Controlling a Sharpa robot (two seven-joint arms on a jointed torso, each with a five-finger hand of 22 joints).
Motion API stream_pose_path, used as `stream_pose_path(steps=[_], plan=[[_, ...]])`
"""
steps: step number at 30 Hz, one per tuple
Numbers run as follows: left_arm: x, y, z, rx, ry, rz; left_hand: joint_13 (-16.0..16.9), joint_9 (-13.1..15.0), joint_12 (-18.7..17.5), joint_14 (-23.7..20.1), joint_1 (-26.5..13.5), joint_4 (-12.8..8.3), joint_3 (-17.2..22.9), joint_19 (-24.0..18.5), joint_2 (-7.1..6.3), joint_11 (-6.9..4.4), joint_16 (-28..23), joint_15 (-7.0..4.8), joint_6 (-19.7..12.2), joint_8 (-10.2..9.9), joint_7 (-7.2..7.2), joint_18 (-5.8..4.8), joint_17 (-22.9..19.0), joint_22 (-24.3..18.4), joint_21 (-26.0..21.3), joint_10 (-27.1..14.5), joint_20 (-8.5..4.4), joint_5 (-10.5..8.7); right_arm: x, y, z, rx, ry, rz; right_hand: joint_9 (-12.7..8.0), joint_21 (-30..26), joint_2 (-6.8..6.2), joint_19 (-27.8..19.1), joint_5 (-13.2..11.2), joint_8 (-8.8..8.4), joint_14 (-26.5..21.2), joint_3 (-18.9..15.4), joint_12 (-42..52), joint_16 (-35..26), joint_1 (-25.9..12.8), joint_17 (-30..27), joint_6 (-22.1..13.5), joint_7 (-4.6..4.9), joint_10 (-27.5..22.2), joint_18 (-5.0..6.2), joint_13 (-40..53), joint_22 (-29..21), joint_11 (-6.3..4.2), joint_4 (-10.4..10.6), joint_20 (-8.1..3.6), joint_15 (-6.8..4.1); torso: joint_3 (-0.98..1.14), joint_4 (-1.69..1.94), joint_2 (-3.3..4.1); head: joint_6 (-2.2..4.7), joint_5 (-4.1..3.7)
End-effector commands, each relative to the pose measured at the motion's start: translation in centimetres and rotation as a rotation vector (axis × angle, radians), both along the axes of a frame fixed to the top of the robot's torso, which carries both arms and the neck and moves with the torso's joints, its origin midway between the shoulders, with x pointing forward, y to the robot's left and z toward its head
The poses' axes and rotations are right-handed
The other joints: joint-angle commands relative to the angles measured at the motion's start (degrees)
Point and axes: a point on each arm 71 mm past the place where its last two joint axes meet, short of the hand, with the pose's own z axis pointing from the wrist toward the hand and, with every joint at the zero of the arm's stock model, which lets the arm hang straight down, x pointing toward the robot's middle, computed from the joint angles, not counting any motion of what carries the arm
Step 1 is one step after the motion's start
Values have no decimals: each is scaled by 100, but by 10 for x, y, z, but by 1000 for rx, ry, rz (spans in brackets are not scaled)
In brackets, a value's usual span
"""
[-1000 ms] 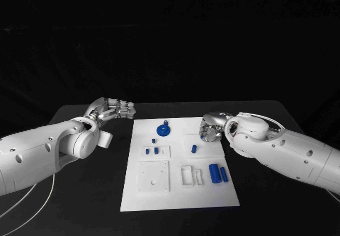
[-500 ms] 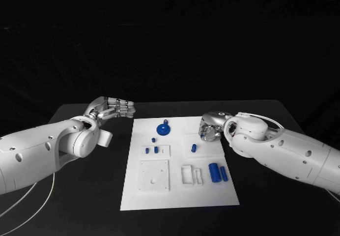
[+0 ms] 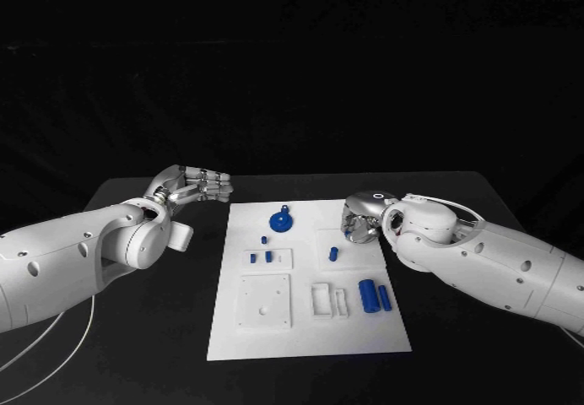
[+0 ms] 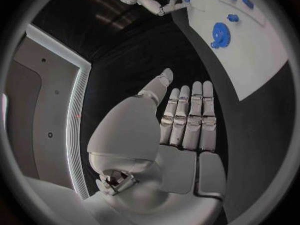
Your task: Assemble the parts on the task board
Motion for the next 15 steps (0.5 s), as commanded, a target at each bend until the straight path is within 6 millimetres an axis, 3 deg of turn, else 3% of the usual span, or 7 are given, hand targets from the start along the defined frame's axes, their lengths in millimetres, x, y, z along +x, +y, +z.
stream_pose_path(steps=[1, 4, 7, 15], plan=[[0, -3, 1, -12, 1, -14, -7, -2, -17, -54, -10, -46, 1, -11, 58, 8, -15, -5, 32, -4, 5, 91, -9, 7, 36, -15, 4, 26, -6, 4, -16, -51, 42, 5, 23, 63, 83, 214, 76, 36, 15, 20, -12, 3, 34, 10, 123, -15, 127, 107, 14, 28, -31, -52, -61, -47, 4, 4, 0, -4, -8], [0, -3, 1, -11, 3, -14, -7, -2, -17, -54, -10, -46, 1, -11, 58, 8, -15, -5, 32, -4, 5, 91, -9, 7, 36, -15, 4, 26, -5, 4, -15, -56, 24, -3, 39, 128, 119, 227, 98, 36, 34, 67, -22, -8, 57, 10, 246, -47, 272, 82, 23, 62, -71, -114, -98, -88, 4, 2, 0, -5, -10], [0, -3, 1, -10, 3, -14, -7, -2, -17, -54, -10, -46, 1, -11, 58, 8, -15, -5, 32, -4, 5, 91, -9, 7, 36, -15, 4, 26, -5, 5, -14, -56, 11, -7, 36, 168, 155, 231, -36, 25, 64, 158, -24, -34, 28, 10, 287, -57, 319, 54, 21, 86, -83, -166, -126, -104, 5, 4, 1, -9, -10], [0, -2, 1, -9, 5, -14, -7, -2, -17, -54, -10, -46, 1, -11, 58, 8, -15, -5, 32, -4, 5, 91, -9, 7, 36, -15, 4, 26, -6, 6, -11, -22, -13, -14, 41, 271, 152, 241, -40, 27, 122, 242, -22, -91, -56, 27, 354, -79, 388, 31, 23, 117, -107, -242, -151, -125, 11, 0, 1, 1, 7]])
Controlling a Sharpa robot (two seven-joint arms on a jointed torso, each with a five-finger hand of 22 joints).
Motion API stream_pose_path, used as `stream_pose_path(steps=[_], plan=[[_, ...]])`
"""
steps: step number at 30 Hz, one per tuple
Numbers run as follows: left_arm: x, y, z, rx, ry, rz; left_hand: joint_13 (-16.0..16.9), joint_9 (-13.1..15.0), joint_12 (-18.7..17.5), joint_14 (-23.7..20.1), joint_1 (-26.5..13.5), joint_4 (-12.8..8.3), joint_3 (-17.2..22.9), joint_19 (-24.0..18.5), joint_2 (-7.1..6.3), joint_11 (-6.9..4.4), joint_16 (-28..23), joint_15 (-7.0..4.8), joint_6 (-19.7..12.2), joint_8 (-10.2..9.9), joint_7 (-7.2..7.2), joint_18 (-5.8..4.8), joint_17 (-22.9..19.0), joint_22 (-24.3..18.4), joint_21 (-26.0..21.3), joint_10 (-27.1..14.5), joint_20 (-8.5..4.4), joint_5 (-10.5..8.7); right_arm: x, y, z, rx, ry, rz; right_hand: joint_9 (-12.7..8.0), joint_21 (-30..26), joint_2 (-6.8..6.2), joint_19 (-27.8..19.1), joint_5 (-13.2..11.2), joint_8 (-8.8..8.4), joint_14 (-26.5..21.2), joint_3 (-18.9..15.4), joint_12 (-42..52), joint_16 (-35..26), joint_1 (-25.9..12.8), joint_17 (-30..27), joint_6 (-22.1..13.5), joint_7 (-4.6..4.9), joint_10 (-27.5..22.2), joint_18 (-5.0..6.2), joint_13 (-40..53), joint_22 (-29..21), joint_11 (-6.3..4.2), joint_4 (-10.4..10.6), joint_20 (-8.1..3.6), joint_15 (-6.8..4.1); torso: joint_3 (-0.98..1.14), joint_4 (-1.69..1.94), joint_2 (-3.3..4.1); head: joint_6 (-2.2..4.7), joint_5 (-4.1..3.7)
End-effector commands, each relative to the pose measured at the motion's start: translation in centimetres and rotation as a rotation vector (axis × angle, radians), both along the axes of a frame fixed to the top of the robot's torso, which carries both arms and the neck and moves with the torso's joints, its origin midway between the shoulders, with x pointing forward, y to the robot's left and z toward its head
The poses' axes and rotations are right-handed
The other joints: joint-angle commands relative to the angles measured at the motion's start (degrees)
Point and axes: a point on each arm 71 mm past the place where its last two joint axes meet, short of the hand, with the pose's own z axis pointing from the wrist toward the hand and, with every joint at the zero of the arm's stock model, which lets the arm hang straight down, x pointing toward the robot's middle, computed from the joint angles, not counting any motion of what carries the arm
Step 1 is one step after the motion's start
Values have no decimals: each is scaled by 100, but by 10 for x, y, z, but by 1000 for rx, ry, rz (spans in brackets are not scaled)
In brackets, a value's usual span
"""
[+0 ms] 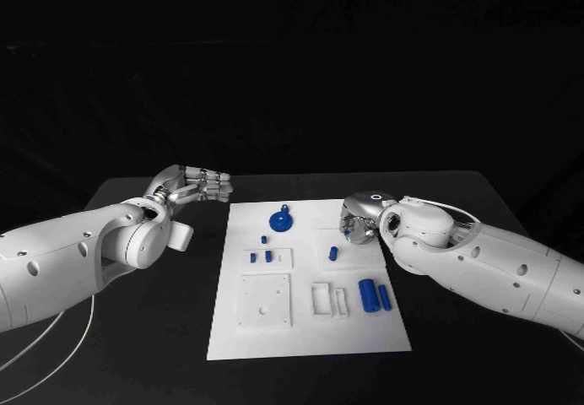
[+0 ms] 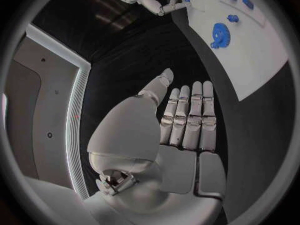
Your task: Assemble the parts on the task board
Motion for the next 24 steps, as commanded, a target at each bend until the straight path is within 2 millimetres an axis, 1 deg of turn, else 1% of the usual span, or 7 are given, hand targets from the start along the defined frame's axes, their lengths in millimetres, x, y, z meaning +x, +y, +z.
stream_pose_path(steps=[1, 4, 9, 14, 17, 21, 24], plan=[[0, -2, 1, -9, 1, -13, -7, -2, -18, -59, -15, -48, -12, -26, 67, 9, -15, -3, 37, -4, 3, 92, -9, 48, 34, -19, 7, 33, -3, 1, -9, -1, 21, -7, 7, 42, 50, 252, -29, 8, 29, 25, 27, -26, -4, 8, 49, -9, 53, 68, -3, 7, -14, -8, -38, -33, 7, -2, 0, 11, 14], [0, -1, 1, -7, 0, -10, -7, -2, -18, -61, -17, -56, -13, -34, 71, 10, -15, -2, 39, -4, 3, 93, -9, 72, 33, -21, 8, 37, -2, 0, -8, 25, 19, -13, 8, 58, 53, 252, -34, 8, 37, 31, 27, -35, -8, 12, 53, -11, 58, 69, -3, 9, -15, -16, -41, -35, 3, -6, 0, 19, 19], [2, 2, 1, -3, 0, -3, -7, -2, -18, -61, -17, -56, -13, -34, 71, 10, -15, -2, 39, -4, 3, 93, -9, 72, 33, -21, 8, 37, 0, -3, -3, 62, 4, -24, 8, 76, 56, 253, -64, 7, 47, 42, 26, -46, -13, 19, 60, -13, 60, 76, -4, 10, -17, -25, -45, -38, 4, -6, -5, 33, 29], [3, 5, 1, 1, 0, 7, -7, -3, -18, -64, -22, -64, -12, -40, 72, 13, -14, 0, 29, -6, 7, 95, -9, 100, 33, -26, 9, 43, 2, -5, 9, 113, -10, -33, 9, 90, 56, 253, -83, 8, 52, 43, 27, -52, -16, 26, 66, -13, 64, 81, -4, 12, -18, -27, -45, -38, 7, 0, -5, 38, 35], [4, 6, 1, 2, -1, 12, -7, -3, -18, -64, -22, -64, -12, -40, 72, 13, -14, 0, 29, -6, 7, 95, -9, 100, 33, -26, 9, 43, 2, -5, 17, 151, -11, -34, 8, 102, 55, 250, -78, 8, 51, 42, 26, -60, -17, 33, 67, -14, 63, 93, -4, 14, -18, -28, -47, -39, 2, -1, -6, 38, 37], [5, 6, 1, 3, -1, 13, -7, -2, -18, -72, -28, -65, -18, -45, 66, 15, -15, 3, 25, -5, 10, 96, -9, 106, 26, -36, 13, 40, 1, -2, 26, 189, -12, -26, 7, 111, 59, 249, -78, 7, 53, 37, 26, -66, -15, 40, 66, -13, 61, 99, -5, 15, -17, -29, -45, -39, -6, -7, -5, 51, 60], [5, 5, 1, 3, -1, 12, -7, -2, -18, -72, -28, -65, -18, -45, 66, 15, -15, 3, 25, -5, 10, 96, -9, 106, 26, -36, 13, 40, -1, 1, 31, 210, -16, -13, 7, 119, 60, 249, -77, 7, 55, 31, 26, -69, -14, 46, 66, -13, 62, 103, -4, 18, -18, -29, -45, -40, -6, -2, -4, 56, 80]])
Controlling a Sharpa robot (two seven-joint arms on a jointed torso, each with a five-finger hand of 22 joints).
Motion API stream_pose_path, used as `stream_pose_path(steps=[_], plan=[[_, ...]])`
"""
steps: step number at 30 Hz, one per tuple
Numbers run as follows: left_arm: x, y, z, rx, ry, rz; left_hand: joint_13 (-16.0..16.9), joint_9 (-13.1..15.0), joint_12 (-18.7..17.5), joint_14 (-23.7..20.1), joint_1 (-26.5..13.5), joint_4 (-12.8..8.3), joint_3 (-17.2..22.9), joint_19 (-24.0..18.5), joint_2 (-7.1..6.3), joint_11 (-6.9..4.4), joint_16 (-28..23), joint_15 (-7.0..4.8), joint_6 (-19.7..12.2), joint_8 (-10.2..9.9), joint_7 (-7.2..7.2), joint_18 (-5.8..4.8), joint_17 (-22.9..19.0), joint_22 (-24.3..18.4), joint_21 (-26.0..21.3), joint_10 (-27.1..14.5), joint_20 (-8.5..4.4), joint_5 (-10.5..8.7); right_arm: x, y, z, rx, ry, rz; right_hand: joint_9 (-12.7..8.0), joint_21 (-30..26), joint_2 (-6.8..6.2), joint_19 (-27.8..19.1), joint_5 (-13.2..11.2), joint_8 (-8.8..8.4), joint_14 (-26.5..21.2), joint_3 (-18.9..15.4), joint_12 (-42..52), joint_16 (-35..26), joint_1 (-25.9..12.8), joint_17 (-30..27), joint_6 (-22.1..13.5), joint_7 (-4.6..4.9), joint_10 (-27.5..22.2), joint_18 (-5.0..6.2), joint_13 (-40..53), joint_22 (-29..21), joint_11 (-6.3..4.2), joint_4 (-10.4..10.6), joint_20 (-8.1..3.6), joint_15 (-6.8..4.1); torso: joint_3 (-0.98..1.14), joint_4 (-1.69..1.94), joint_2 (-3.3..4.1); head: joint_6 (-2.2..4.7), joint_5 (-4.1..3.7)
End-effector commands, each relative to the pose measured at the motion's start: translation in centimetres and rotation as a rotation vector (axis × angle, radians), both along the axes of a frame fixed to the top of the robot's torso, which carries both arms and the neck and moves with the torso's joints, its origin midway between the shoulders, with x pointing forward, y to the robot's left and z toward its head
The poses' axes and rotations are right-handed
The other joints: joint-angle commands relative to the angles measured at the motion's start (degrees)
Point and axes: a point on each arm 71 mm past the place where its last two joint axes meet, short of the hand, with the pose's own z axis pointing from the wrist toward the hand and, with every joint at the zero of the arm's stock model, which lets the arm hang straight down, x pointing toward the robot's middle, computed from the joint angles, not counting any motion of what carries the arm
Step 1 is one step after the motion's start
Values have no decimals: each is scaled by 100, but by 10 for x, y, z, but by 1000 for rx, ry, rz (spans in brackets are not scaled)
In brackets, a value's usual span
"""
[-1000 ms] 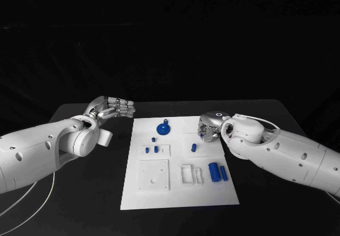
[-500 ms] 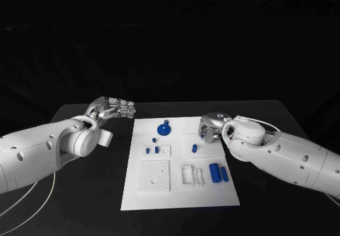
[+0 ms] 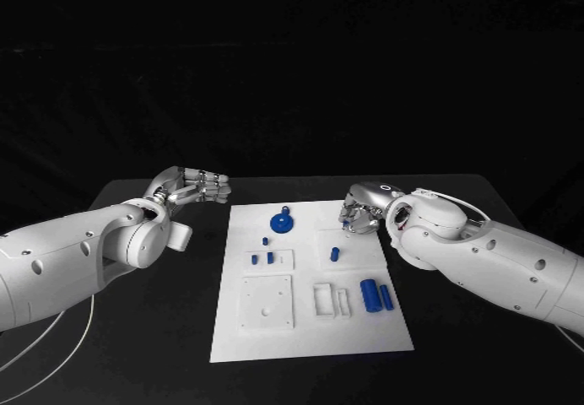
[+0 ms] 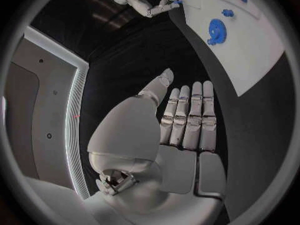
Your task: Assemble the parts on the task board
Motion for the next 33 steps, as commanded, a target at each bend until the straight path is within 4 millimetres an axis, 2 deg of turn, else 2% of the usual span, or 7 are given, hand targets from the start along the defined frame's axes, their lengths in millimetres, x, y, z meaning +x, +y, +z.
stream_pose_path(steps=[1, 9, 14, 19, 24, 28, 33], plan=[[0, -4, 1, -8, -3, -14, -7, -2, -18, -35, -5, -27, -11, -45, 45, 17, -15, 5, 20, -5, 10, 98, -10, 8, 24, -38, 16, 18, -3, 6, 5, 61, 7, 24, 7, 34, 55, 249, -26, 34, 35, 32, 15, -20, -8, 5, 48, 6, 44, 103, -4, 7, 1, 1, -47, -23, -4, 4, 2, 8, 34], [-2, -9, 2, -12, -4, -22, -7, -2, -17, -39, -5, -29, -13, -45, 45, 18, -14, 7, 13, -5, 12, 100, -9, 8, 22, -42, 19, 21, -14, 28, 16, 126, -26, 92, 6, 35, 60, 248, -22, 34, 41, 28, 14, -28, -1, 19, 47, 7, 44, 127, -4, 8, 1, 0, -48, -25, -14, 8, -2, 52, 155], [-2, -13, 2, -14, -9, -22, -7, -2, -17, -39, -5, -29, -13, -45, 45, 18, -14, 7, 13, -5, 12, 100, -9, 8, 22, -42, 19, 21, -24, 47, 19, 159, -43, 148, 5, 47, 64, 249, -18, 33, 41, 23, 13, -33, 3, 26, 45, 7, 40, 138, -5, 12, 3, 2, -44, -23, -18, 9, -2, 49, 304], [-2, -20, 2, -17, -15, -21, -7, -2, -17, -36, -4, -29, -16, -42, 44, 17, -14, 6, 12, -4, 13, 102, -9, 8, 22, -39, 19, 21, -37, 69, 13, 165, -59, 210, 5, 47, 64, 249, -18, 33, 41, 23, 13, -33, 3, 26, 45, 7, 40, 138, -5, 12, 3, 2, -44, -23, -28, 10, -9, -8, 516], [-2, -28, 3, -24, -19, -19, -7, -2, -17, -36, -4, -29, -16, -42, 44, 17, -14, 6, 12, -4, 13, 102, -9, 8, 22, -39, 19, 21, -47, 86, 2, 146, -63, 258, 3, 49, 67, 248, -37, 34, 45, 10, 14, -43, 17, 40, 43, 8, 37, 153, -5, 14, 4, 2, -35, -19, -47, 19, -14, -60, 675], [-1, -35, 3, -30, -20, -20, -7, -2, -17, -32, -9, -24, -14, -40, 51, 14, -15, 4, 19, -4, 11, 102, -10, 10, 23, -31, 17, 27, -57, 100, -12, 116, -60, 296, 2, 45, 69, 247, -57, 34, 46, 13, 14, -47, 24, 46, 44, 7, 36, 157, -5, 14, 5, -1, -32, -17, -43, 16, -12, -134, 831], [0, -41, 3, -34, -20, -22, -7, -2, -17, -32, -9, -24, -14, -40, 51, 14, -15, 4, 19, -4, 11, 102, -10, 10, 23, -31, 17, 27, -65, 110, -24, 93, -51, 325, 2, 40, 67, 248, -70, 33, 48, 17, 14, -49, 25, 50, 46, 8, 35, 158, -5, 13, 6, -3, -30, -16, -34, 19, -11, -175, 895]])
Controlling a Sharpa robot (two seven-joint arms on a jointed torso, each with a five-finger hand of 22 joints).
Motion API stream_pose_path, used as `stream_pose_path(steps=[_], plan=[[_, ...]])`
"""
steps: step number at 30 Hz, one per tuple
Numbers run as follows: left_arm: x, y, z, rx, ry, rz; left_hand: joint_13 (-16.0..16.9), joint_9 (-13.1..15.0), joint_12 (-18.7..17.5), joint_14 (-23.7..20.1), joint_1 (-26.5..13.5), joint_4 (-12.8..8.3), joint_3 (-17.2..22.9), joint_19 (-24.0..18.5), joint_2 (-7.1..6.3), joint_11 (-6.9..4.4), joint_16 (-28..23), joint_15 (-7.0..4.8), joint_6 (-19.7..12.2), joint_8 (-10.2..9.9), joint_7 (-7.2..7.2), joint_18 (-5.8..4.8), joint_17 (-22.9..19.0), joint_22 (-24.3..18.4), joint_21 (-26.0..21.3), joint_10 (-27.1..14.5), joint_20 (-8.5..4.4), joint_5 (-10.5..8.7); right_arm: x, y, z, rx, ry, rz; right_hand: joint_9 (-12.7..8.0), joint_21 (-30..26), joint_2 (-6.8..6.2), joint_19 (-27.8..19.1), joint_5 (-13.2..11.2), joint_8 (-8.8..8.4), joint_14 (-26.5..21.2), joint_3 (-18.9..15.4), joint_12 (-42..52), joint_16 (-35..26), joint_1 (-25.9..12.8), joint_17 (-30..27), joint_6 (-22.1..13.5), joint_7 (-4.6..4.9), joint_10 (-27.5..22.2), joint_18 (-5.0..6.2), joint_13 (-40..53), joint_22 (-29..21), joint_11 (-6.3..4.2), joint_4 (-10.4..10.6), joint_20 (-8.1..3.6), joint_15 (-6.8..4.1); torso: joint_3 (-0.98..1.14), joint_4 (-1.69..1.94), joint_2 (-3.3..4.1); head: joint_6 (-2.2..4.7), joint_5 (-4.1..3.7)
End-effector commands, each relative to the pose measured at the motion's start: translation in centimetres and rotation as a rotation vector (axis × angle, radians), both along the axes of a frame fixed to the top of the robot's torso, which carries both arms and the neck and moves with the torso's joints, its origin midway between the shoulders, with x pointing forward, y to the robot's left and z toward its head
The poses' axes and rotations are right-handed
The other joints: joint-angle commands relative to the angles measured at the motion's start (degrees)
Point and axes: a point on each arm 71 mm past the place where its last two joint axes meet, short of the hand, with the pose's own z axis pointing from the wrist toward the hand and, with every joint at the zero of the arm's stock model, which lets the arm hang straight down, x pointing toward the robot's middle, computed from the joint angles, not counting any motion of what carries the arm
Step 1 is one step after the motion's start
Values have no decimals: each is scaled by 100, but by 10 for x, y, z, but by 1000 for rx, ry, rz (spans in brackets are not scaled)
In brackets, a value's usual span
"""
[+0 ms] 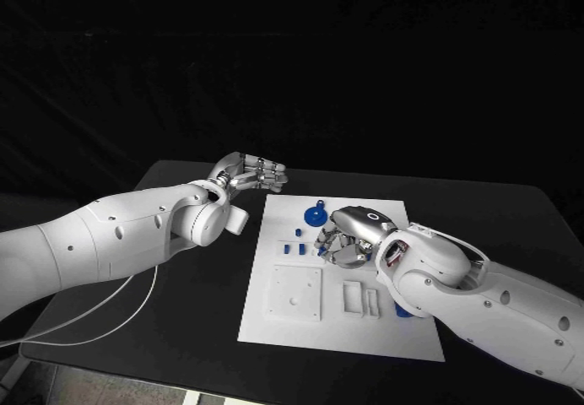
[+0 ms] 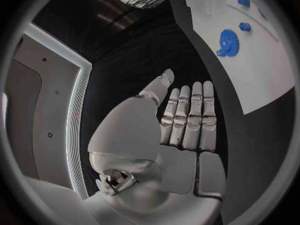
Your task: Assemble the parts on the task board
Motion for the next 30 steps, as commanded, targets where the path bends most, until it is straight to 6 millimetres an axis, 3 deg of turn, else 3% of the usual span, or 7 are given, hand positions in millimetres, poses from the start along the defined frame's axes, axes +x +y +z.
stream_pose_path(steps=[1, 11, 21, 30], plan=[[1, -3, 2, -14, -14, 17, -7, -2, -17, -32, -10, -24, -14, -19, 52, -7, -15, 5, 23, -4, 7, 101, -5, 5, 23, -11, -4, 27, -7, 8, -4, -35, -50, 38, 10, 16, 54, 248, -28, 20, 19, 32, 19, -26, 9, 5, 50, 6, 38, 157, 10, 7, 5, 12, -33, -7, 8, -4, 6, -42, 89], [3, -7, 2, -21, -14, 21, -7, -2, -17, -38, -21, -16, -10, -21, 61, -7, -16, 6, 23, -4, 7, 99, -5, 7, 21, -10, -3, 27, -23, 23, -25, -79, -18, 90, 8, 26, 55, 249, -38, 19, 20, 40, 19, -30, 10, 11, 50, 6, 40, 156, 10, 11, 5, 9, -32, -6, 21, -13, 6, -102, 174], [4, -4, 2, -21, -11, 25, -7, -2, -17, -45, -37, -10, -7, -22, 62, -6, -15, 9, 23, -4, 6, 100, -5, -5, 18, -11, 1, 25, -31, 27, -33, -96, -1, 108, 8, 23, 54, 249, -39, 20, 23, 46, 20, -36, 10, 17, 51, 6, 38, 157, 10, 9, 5, 3, -33, -6, 26, -16, 2, -137, 235], [5, -1, 1, -19, -8, 32, -7, -2, -17, -45, -37, -10, -7, -22, 62, -6, -15, 9, 23, -4, 6, 100, -5, -5, 18, -11, 1, 25, -33, 27, -35, -106, 2, 112, 8, 23, 54, 249, -39, 20, 23, 46, 20, -36, 10, 17, 51, 6, 38, 157, 10, 9, 5, 3, -33, -6, 15, -13, 4, -138, 240]])
